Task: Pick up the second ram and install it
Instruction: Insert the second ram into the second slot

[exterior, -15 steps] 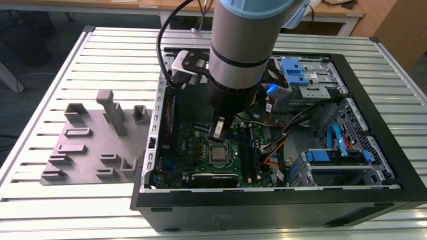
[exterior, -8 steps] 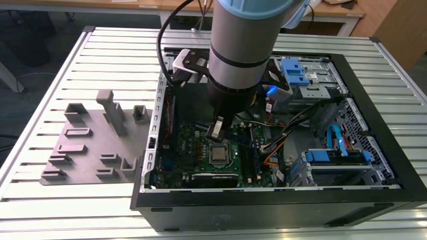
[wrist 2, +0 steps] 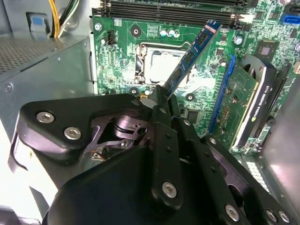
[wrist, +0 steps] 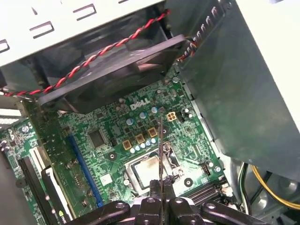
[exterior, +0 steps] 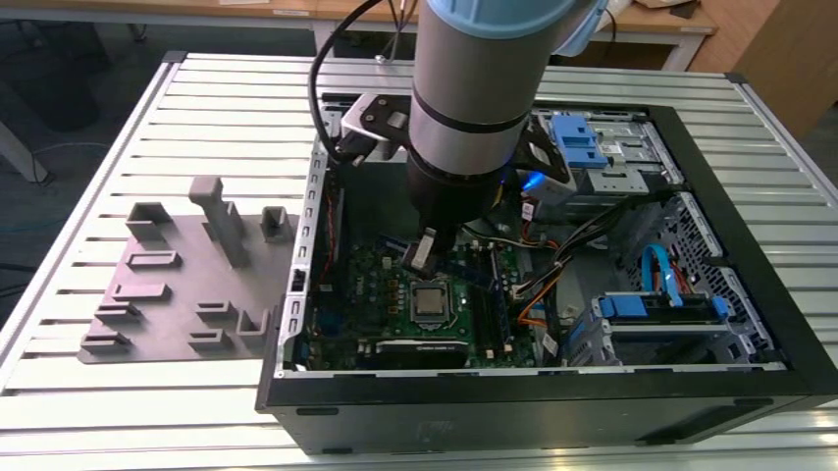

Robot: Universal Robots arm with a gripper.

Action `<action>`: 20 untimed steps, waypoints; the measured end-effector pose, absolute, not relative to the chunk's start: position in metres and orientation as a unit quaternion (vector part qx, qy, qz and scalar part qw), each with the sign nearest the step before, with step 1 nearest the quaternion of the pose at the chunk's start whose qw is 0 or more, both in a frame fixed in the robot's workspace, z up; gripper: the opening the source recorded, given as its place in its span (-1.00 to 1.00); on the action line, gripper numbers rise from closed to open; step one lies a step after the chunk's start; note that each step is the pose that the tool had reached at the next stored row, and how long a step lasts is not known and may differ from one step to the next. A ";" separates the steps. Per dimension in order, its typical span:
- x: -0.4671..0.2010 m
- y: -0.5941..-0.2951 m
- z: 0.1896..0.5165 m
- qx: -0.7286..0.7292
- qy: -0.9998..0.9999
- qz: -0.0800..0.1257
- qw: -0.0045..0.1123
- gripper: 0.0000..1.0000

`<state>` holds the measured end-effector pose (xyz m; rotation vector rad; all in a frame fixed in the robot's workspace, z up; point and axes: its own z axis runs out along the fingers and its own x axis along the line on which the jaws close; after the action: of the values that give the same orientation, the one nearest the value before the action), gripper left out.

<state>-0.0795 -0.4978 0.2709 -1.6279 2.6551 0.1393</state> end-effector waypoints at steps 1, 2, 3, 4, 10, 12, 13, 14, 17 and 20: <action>-0.080 -0.498 0.271 -0.519 0.854 0.045 0.012 -0.78; -0.080 -0.498 0.271 -0.516 0.855 0.045 0.012 -0.78; -0.079 -0.498 0.271 -0.513 0.857 0.045 0.013 -0.78; -0.080 -0.498 0.271 -0.510 0.859 0.045 0.013 -0.78; -0.080 -0.498 0.271 -0.493 0.869 0.044 0.014 -0.78; -0.080 -0.498 0.271 -0.487 0.872 0.044 0.014 -0.78; -0.080 -0.498 0.271 -0.485 0.873 0.044 0.014 -0.78; -0.079 -0.498 0.271 -0.482 0.875 0.044 0.014 -0.78; -0.080 -0.498 0.271 -0.474 0.879 0.044 0.015 -0.78; -0.080 -0.498 0.271 -0.466 0.884 0.044 0.015 -0.78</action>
<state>-0.0795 -0.4978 0.2707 -1.4493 2.7502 0.1364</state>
